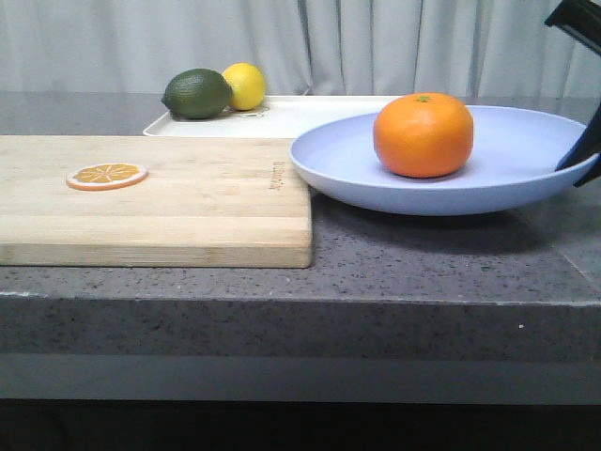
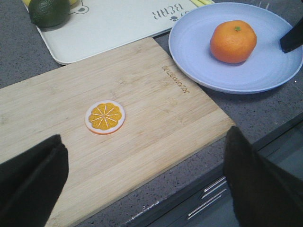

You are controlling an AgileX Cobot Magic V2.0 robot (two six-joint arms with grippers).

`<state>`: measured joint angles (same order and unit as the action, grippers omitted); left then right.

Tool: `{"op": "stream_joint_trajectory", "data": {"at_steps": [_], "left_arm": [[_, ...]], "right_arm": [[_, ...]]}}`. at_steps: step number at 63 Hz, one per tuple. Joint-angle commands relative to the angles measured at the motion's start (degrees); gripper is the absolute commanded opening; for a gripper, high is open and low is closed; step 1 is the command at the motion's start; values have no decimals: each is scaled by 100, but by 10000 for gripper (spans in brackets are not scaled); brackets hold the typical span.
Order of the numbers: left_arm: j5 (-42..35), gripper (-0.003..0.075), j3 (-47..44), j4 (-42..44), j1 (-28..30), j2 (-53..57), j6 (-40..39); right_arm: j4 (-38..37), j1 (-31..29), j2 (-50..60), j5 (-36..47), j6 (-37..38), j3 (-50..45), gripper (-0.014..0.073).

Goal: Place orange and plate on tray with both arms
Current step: 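Lift the plate by its rim with the right gripper toward the tray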

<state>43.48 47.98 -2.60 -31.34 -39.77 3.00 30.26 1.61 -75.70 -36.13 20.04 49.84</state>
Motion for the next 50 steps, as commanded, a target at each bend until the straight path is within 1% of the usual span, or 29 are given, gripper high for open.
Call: {"op": "stream_joint_trajectory", "data": {"at_steps": [1, 10, 17, 28, 50], "left_arm": [[-453, 636, 146, -59, -3, 12, -52], [-453, 636, 146, -59, -3, 12, -52], [-453, 636, 146, -59, -3, 12, -52], [-453, 636, 146, -59, -3, 12, -52], [-453, 636, 146, -233, -3, 12, -52]], "right_arm": [[257, -24, 157, 121, -75, 427, -59], [257, -24, 63, 88, -75, 900, -59], [314, -13, -271, -196, -71, 1409, -59], [382, 70, -877, -262, -71, 2149, -59], [382, 279, -2452, -612, -69, 4255, -59]]}}
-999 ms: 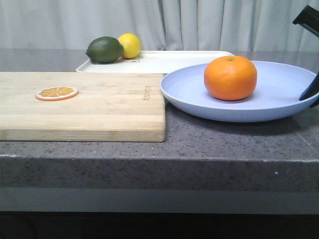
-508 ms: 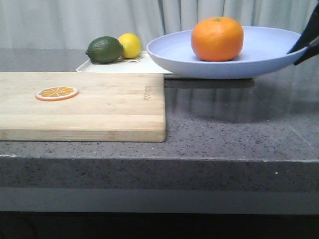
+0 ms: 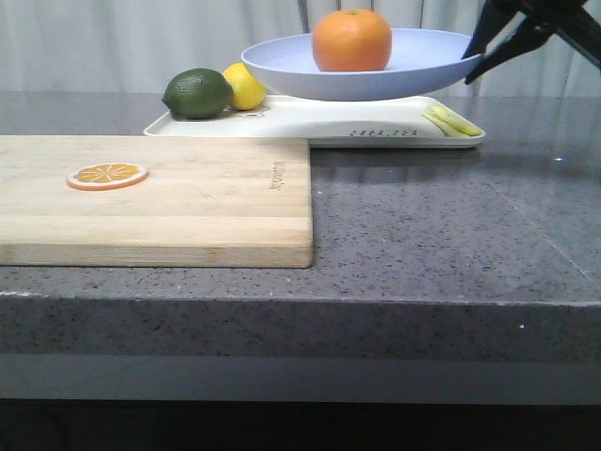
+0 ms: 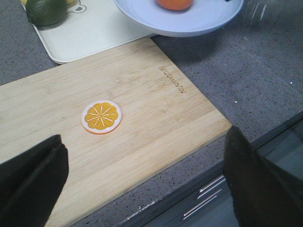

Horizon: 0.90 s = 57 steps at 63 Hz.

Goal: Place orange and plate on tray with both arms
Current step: 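Lift the plate by its rim with the right gripper toward the tray, then lower the plate onto the white tray with the right gripper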

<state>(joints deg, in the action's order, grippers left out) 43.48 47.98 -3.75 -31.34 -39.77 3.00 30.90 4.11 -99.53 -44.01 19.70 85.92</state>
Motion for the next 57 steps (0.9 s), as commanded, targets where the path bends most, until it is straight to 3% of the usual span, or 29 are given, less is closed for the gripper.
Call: {"op": "stream_joint_trajectory", "data": {"at_steps": [1, 29, 57], "left_arm": [[-453, 636, 146, -128, -3, 12, -52], [-453, 636, 146, -357, -3, 12, -52], [-453, 636, 146, -418, -3, 12, -52]], "right_arm": [[318, 28, -141, 150, -35, 792, -59], [252, 41, -1967, -377, 143, 3121, -59], [-227, 23, -2269, -256, 150, 3294, -59]]}}
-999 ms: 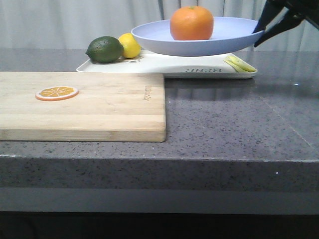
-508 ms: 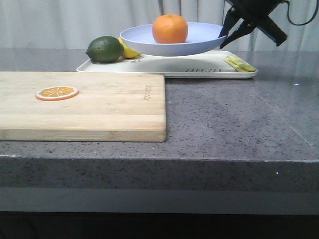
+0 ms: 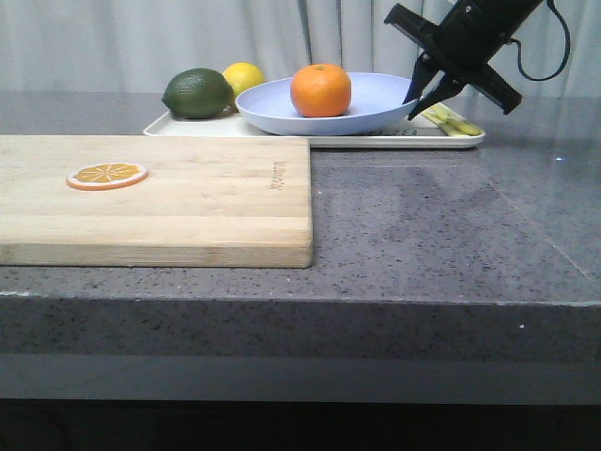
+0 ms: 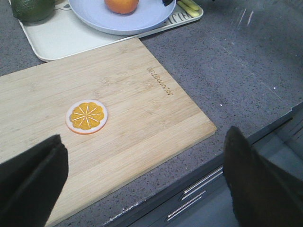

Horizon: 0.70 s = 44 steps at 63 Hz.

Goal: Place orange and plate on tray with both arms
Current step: 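Lower the plate onto the white tray with the right gripper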

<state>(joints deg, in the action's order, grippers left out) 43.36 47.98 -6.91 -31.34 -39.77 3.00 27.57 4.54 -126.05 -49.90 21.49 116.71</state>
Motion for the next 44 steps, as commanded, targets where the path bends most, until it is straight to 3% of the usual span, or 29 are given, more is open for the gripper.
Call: {"op": "stream_joint_trajectory", "data": {"at_steps": [1, 44], "left_arm": [[-441, 636, 146, -102, -3, 12, -52], [-441, 636, 146, -130, -3, 12, -52]], "right_arm": [[106, -14, 383, 347, -29, 214, -59], [119, -20, 376, 337, -29, 214, -42]]}}
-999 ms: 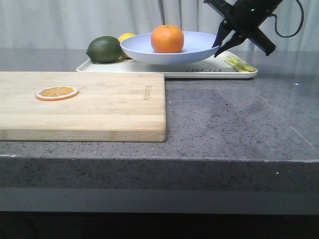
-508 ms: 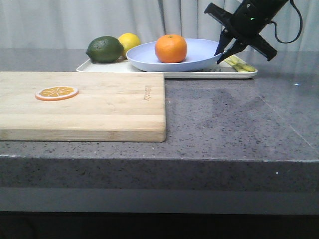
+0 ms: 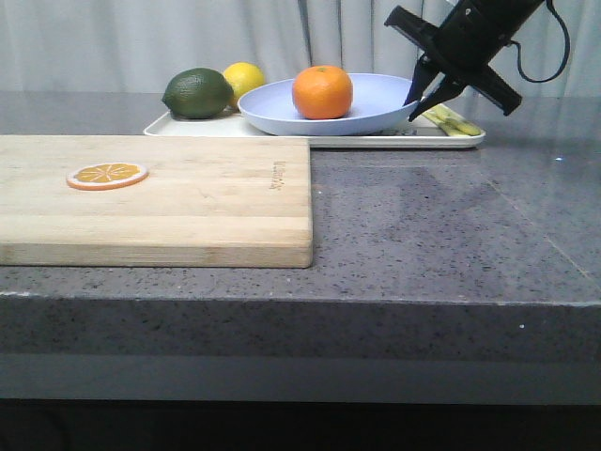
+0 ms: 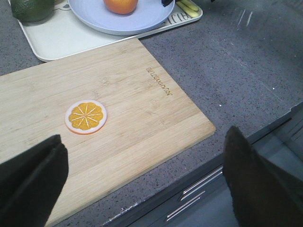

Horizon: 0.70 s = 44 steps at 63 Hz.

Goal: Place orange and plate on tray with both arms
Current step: 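Lower the plate onto the white tray with the right gripper, then open the right gripper and raise it away from the plate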

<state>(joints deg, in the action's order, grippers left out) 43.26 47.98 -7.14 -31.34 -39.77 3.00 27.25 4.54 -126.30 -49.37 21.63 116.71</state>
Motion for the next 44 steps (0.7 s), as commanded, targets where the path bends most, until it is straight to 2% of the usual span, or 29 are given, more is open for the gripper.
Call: {"op": "stream_joint_trajectory", "data": {"at_steps": [1, 5, 12, 15, 20, 31, 44], "left_arm": [[-432, 636, 146, -107, -3, 12, -52], [-432, 636, 146, -107, -3, 12, -52], [-432, 636, 146, -118, -3, 12, -52], [-432, 636, 146, -118, -3, 12, -52], [-432, 636, 146, -118, -3, 12, -52], [-432, 636, 146, -118, -3, 12, -52], [-432, 636, 146, -118, -3, 12, -52]], "right_arm": [[151, -20, 401, 284, -43, 214, -34], [151, -20, 401, 300, -43, 214, 28], [151, -20, 401, 287, -43, 214, 237], [151, -20, 401, 282, -43, 214, 352], [151, -20, 407, 298, -59, 214, 451], [151, -20, 536, 112, -399, 363, 468], [57, -14, 1155, -213, -1697, 416, 468]]}}
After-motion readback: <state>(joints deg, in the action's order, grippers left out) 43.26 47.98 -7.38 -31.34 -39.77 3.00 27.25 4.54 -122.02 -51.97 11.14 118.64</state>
